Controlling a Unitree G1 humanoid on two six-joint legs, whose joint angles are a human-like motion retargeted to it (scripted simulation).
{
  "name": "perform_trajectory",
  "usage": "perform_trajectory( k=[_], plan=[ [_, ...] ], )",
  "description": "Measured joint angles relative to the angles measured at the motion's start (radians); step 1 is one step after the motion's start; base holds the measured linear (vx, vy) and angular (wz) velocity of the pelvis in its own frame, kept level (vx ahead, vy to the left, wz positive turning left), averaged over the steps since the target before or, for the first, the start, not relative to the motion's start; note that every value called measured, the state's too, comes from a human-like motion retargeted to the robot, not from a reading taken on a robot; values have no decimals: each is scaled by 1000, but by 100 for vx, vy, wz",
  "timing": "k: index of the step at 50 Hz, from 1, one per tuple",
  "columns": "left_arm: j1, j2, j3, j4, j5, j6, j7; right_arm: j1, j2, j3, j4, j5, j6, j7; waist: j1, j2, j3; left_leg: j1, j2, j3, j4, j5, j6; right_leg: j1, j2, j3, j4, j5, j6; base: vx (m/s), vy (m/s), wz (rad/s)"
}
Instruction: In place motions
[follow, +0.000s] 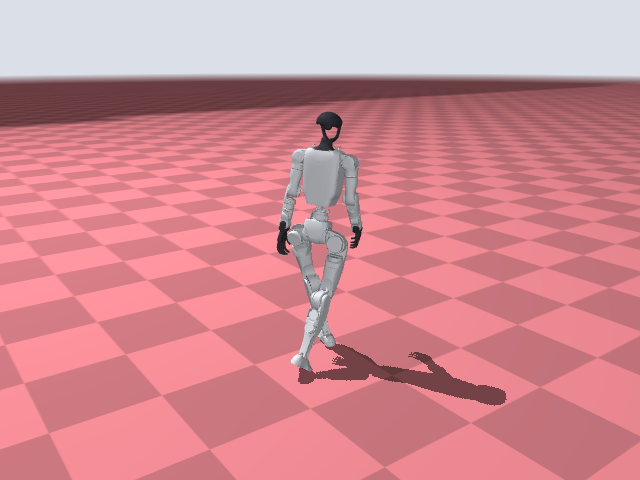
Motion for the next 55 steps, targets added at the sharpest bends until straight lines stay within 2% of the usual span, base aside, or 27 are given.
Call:
perform_trajectory(
  k=[2,3,4,5,6,7,8,9,10,12,14,18,20,23,25,27,30,33,40,45,55],
  plan=[
    [6,-2,7,25,-27,24,1,32,5,-14,9,11,1,12,39,-20,-2,52,10,55,-45,2,-10,-25,8,18,59,55,86,-9,-61,-6],
    [-9,-2,23,29,-68,25,-5,25,7,-28,5,3,4,26,66,-20,29,56,21,3,-63,10,-20,-51,36,16,122,94,151,-49,-95,-33],
    [-26,-1,34,29,-114,17,-16,10,4,-35,-3,-12,6,35,83,-13,63,57,69,-17,-58,26,-45,-92,65,-18,214,117,173,-67,-117,-48],
    [-46,-1,43,27,-162,5,-30,-9,-2,-39,-15,-31,9,40,96,-2,99,57,135,-21,-43,47,-78,-141,95,-68,321,132,173,-46,-86,-28],
    [-47,-7,37,18,-201,-2,-47,-19,-10,-38,-24,-50,9,37,93,28,112,73,163,-28,-49,44,-83,-183,77,-89,432,105,173,-18,-37,11],
    [-41,-18,30,7,-230,-5,-61,-22,-21,-35,-32,-68,8,33,80,58,120,98,167,-40,-63,37,-78,-215,41,-102,536,69,172,20,39,82],
    [-20,-41,19,-5,-239,1,-68,-11,-36,-27,-36,-83,7,25,48,87,115,139,121,-60,-97,19,-56,-227,-27,-98,624,14,170,22,47,96],
    [-12,-53,15,-20,-235,10,-72,-12,-45,-17,-39,-90,7,18,27,106,112,154,109,-67,-113,14,-51,-261,-71,-103,686,-21,114,13,32,76],
    [-9,-60,14,-35,-225,21,-75,-19,-51,-7,-40,-94,7,11,12,119,108,155,115,-68,-120,15,-54,-306,-105,-111,734,-47,30,-11,-5,52],
    [-25,-62,-16,-74,-195,27,-72,-39,-58,-16,-46,-72,10,-1,-12,148,137,168,127,-96,-132,23,-65,-400,-140,-112,772,-90,-67,-30,-25,81],
    [-36,-60,-65,-125,-176,16,-69,-51,-64,-33,-56,-42,12,-6,-31,157,167,189,114,-129,-153,31,-77,-480,-114,-41,720,-99,-77,-33,-37,124],
    [-36,-39,-161,-236,-133,-7,-94,-37,-74,-67,-82,-17,8,-26,-76,158,189,213,58,-234,-182,40,-94,-579,-33,168,459,-35,-27,-28,-39,158],
    [-39,-30,-190,-279,-110,-14,-99,-24,-74,-80,-94,-14,2,-39,-84,143,202,230,21,-274,-186,41,-98,-590,-38,274,305,19,-1,-27,-31,140],
    [-45,-27,-218,-304,-106,-17,-92,-1,-69,-93,-98,-4,-6,-54,-97,137,231,260,-11,-342,-175,41,-98,-568,-85,368,130,103,4,-34,-43,138],
    [-56,-30,-224,-301,-118,-14,-94,13,-62,-103,-93,2,-12,-61,-105,143,253,278,-24,-402,-159,41,-94,-535,-129,365,44,118,-7,-34,-37,154],
    [-61,-34,-218,-287,-132,-8,-104,26,-55,-112,-86,-1,-16,-65,-95,137,264,295,-41,-442,-147,38,-98,-491,-178,303,1,135,42,-39,-47,125],
    [-58,-29,-219,-256,-152,6,-122,55,-42,-140,-65,-21,-21,-71,-50,133,246,300,-64,-493,-132,38,-106,-466,-218,199,21,83,33,-35,-39,102],
    [-39,-32,-208,-223,-158,10,-113,65,-41,-161,-38,-36,-9,-68,6,151,237,301,-48,-514,-129,51,-120,-452,-210,193,42,32,22,-32,-15,71],
    [15,0,-194,-160,-111,13,-125,64,-54,-175,-37,-94,7,-73,-36,239,224,290,44,-486,-143,127,-167,-418,-182,95,50,-51,-23,-24,-2,89],
    [23,14,-211,-138,-68,24,-107,80,-62,-208,-45,-82,8,-73,-27,257,222,290,65,-450,-156,183,-199,-410,-186,56,69,-86,-36,-28,-6,54],
    [8,-7,-275,-219,-47,12,-144,91,-105,-229,-40,-113,26,-50,-32,296,236,280,84,-414,-167,254,-227,-414,-181,35,92,-115,-51,-34,-13,15]
  ],
)
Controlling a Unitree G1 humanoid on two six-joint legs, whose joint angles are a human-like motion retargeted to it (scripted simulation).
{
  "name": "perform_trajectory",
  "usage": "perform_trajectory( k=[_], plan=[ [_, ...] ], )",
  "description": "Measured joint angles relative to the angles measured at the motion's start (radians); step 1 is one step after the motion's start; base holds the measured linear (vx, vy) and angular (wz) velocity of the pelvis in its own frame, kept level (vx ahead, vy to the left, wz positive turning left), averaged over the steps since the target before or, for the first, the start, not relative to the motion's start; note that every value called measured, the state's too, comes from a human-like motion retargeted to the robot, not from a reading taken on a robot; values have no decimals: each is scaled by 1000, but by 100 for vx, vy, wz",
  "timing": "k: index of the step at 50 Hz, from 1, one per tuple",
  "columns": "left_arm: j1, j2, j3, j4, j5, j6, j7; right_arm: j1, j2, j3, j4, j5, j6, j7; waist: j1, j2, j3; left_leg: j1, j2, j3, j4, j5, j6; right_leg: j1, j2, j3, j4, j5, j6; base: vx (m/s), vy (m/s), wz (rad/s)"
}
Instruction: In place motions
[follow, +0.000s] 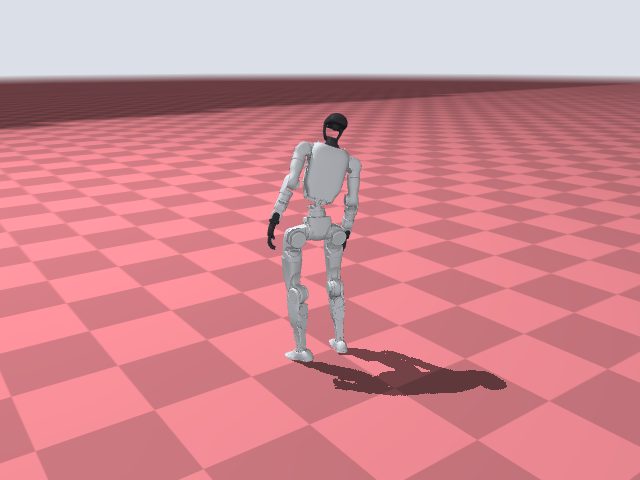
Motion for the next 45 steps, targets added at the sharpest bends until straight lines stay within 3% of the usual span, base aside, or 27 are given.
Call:
perform_trajectory(
  k=[11,34,40,45],
  plan=[
    [-22,3,-54,-82,17,-12,-33,32,-21,-5,20,-47,-3,3,-10,25,5,0,1,2,-21,57,-32,4,4,1,-16,-4,-7,-7,3,0],
    [1,-4,-2,-41,11,-1,-66,35,-17,2,58,-65,24,38,-39,2,-16,41,2,14,-20,20,-54,48,0,-17,-64,48,31,10,2,-4],
    [1,6,-2,-30,22,10,-77,36,-5,12,67,-90,28,49,-48,-16,-34,38,1,14,-5,-24,-39,62,-6,-30,-85,56,57,16,-4,11],
    [-4,-1,0,-23,21,29,-108,32,-2,21,91,-92,34,63,-43,-57,-47,10,-15,-25,94,-122,-44,78,-27,-28,-101,71,89,19,-11,3]
  ],
)
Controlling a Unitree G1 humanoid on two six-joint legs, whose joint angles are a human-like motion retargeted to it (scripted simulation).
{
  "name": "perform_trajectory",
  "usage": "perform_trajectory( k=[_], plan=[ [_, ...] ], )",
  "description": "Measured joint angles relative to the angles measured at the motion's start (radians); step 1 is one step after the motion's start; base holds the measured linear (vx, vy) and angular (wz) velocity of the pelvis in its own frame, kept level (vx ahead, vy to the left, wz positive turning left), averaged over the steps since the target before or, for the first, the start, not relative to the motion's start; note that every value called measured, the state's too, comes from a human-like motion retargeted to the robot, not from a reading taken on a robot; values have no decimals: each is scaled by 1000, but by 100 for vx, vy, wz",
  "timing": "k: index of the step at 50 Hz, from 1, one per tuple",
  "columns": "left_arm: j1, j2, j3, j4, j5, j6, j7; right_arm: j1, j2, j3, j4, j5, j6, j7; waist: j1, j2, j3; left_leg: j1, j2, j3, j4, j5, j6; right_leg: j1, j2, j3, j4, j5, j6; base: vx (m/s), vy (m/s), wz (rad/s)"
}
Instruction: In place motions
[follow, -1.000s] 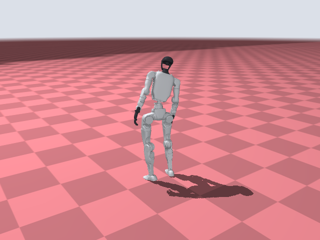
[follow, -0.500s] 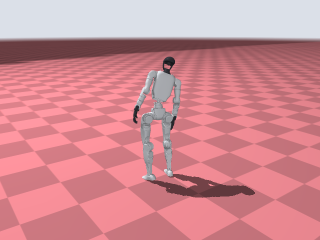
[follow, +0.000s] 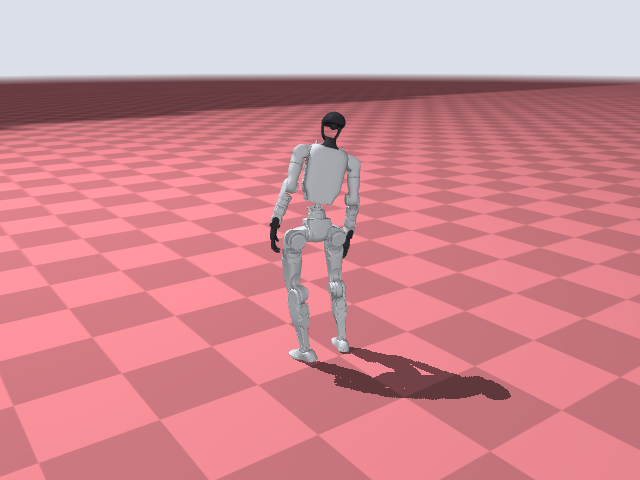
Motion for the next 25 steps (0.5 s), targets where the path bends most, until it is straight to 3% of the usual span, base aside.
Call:
perform_trajectory(
  k=[4,11,15,17,20,23,25],
  plan=[
    [16,-1,19,-34,-8,-14,34,-23,-5,19,24,-21,23,39,3,-61,-12,-8,8,14,101,-68,106,2,-32,32,0,17,23,30,-15,-37],
    [31,37,24,-108,21,-33,6,-59,-1,70,49,-27,20,57,25,-171,-27,-17,-14,-269,279,-120,161,11,-67,119,-10,64,70,96,3,-73],
    [31,58,39,-151,53,-23,-55,-83,0,102,61,-64,25,73,58,-216,-19,33,-40,-396,248,-112,109,9,-61,194,-16,108,100,86,-1,-124],
    [26,70,52,-174,49,-11,-111,-105,2,119,67,-77,28,72,64,-236,-9,65,-41,-345,220,-165,113,-4,-55,244,-14,145,105,65,2,-135],
    [-1,73,74,-173,6,-2,-149,-129,9,147,57,-91,27,62,34,-259,15,118,-34,-205,155,-244,190,-24,-44,301,-23,235,91,55,16,-89],
    [-46,87,83,-148,-50,-9,-128,-147,30,178,46,-85,19,42,18,-264,50,119,-45,-191,125,-217,176,-48,-37,218,-31,336,48,46,30,-99],
    [-80,111,76,-119,-72,-16,-105,-150,51,203,51,-75,4,4,26,-260,59,108,-3,-112,109,-198,179,-67,-35,79,10,259,-35,24,25,-124]
  ],
)
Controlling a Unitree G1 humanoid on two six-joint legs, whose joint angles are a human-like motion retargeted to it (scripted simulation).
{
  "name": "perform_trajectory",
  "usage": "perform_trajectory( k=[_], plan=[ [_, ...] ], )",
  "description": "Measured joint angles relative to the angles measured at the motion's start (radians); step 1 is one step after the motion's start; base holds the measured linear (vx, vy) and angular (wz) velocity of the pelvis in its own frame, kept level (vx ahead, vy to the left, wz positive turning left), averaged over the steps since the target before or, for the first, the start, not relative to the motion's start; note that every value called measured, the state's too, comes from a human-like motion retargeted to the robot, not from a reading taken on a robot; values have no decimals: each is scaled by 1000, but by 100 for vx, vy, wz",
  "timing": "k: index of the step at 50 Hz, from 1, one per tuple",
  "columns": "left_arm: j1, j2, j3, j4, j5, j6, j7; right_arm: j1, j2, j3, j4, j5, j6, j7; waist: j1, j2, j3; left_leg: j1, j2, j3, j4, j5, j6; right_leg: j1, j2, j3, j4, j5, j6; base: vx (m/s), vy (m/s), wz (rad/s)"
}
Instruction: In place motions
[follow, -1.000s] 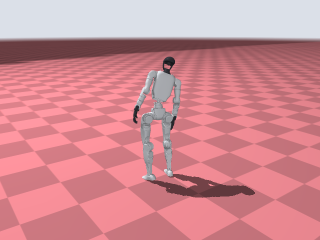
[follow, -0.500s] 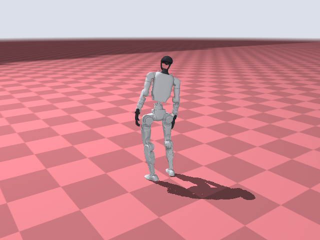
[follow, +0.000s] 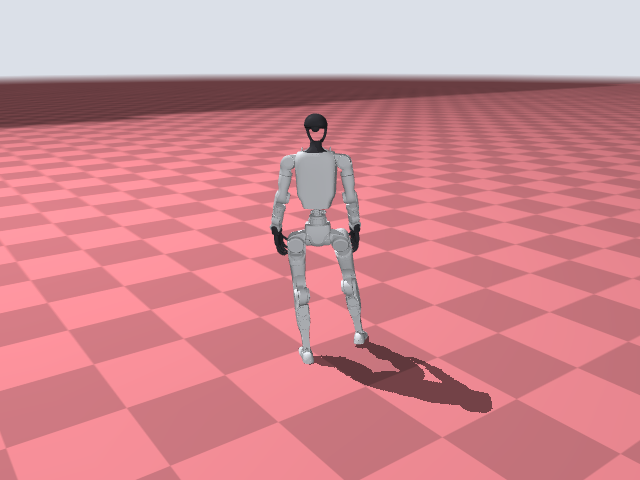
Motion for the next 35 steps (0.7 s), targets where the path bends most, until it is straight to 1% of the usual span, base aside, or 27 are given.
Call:
perform_trajectory(
  k=[2,4,5,7,10,12,14,17,20,21,22,23,25,28,30,32,35],
  plan=[
    [-20,21,-4,30,6,0,19,8,10,25,10,-1,-33,-47,14,13,-5,-11,8,6,-40,34,13,13,0,-205,64,-109,-49,24,19,-109],
    [-25,22,16,58,18,-2,51,15,12,52,20,-36,-65,-81,34,18,-27,-19,34,76,-82,67,19,30,11,-308,147,-183,-46,23,19,-125],
    [-22,17,29,70,16,-6,73,18,13,65,23,-66,-76,-90,44,21,-40,-25,48,114,-102,83,19,38,21,-335,191,-209,-39,25,28,-135],
    [-7,2,61,98,-20,-25,120,18,15,87,29,-140,-85,-83,46,31,-61,-49,72,153,-121,115,16,62,48,-338,289,-234,-11,26,38,-125],
    [23,-29,112,150,-65,-43,178,15,11,114,46,-205,-93,-20,29,62,-91,-75,115,193,-145,154,9,131,84,-363,416,-241,24,26,48,-100],
    [38,-52,150,199,-60,-36,200,9,8,123,67,-215,-78,41,34,74,-111,-81,128,226,-162,172,8,190,96,-358,480,-221,40,24,46,-112],
    [52,-72,179,252,-54,-17,204,3,9,126,89,-215,-51,103,41,70,-123,-77,126,254,-179,190,6,263,96,-342,516,-167,63,24,59,-104],
    [71,-96,222,319,-53,36,171,-17,13,130,113,-219,-12,165,41,50,-130,-70,109,292,-200,214,11,392,71,-339,505,-30,114,13,79,-98],
    [100,-114,253,356,-51,64,136,-38,18,141,119,-228,14,172,52,31,-145,-69,101,371,-227,239,12,489,41,-329,439,101,157,-2,75,-133],
    [107,-116,264,360,-49,62,143,-50,24,147,119,-229,25,168,60,29,-151,-79,114,402,-241,259,8,490,63,-292,395,146,165,-19,63,-165],
    [114,-116,274,365,-48,59,153,-63,30,152,119,-230,36,164,66,25,-156,-89,126,432,-255,279,4,489,85,-250,352,168,170,-26,50,-170],
    [116,-115,283,369,-47,54,168,-78,37,153,118,-231,46,162,70,18,-159,-99,136,460,-271,302,-1,482,107,-201,308,149,170,-27,64,-137],
    [129,-129,287,375,-49,42,194,-93,41,152,119,-227,58,154,53,-17,-153,-85,75,505,-301,318,15,500,79,-88,271,25,148,-31,99,-79],
    [132,-124,281,363,-56,37,197,-109,47,144,114,-193,58,127,19,-21,-153,-136,91,534,-322,385,19,495,102,-36,170,-148,66,-41,73,-45],
    [127,-113,271,342,-61,37,189,-118,49,135,116,-157,57,102,5,-24,-151,-181,108,554,-323,428,15,484,118,-42,107,-257,10,-51,72,-43],
    [117,-103,258,298,-69,43,181,-131,49,119,133,-114,57,72,7,-16,-128,-217,149,576,-308,450,-16,460,137,-63,72,-364,-52,-64,88,-63],
    [94,-110,248,227,-94,39,190,-153,38,84,174,-74,64,42,19,7,-54,-243,214,586,-275,418,-81,419,192,-5,48,-451,-101,-63,83,-63]
  ],
)
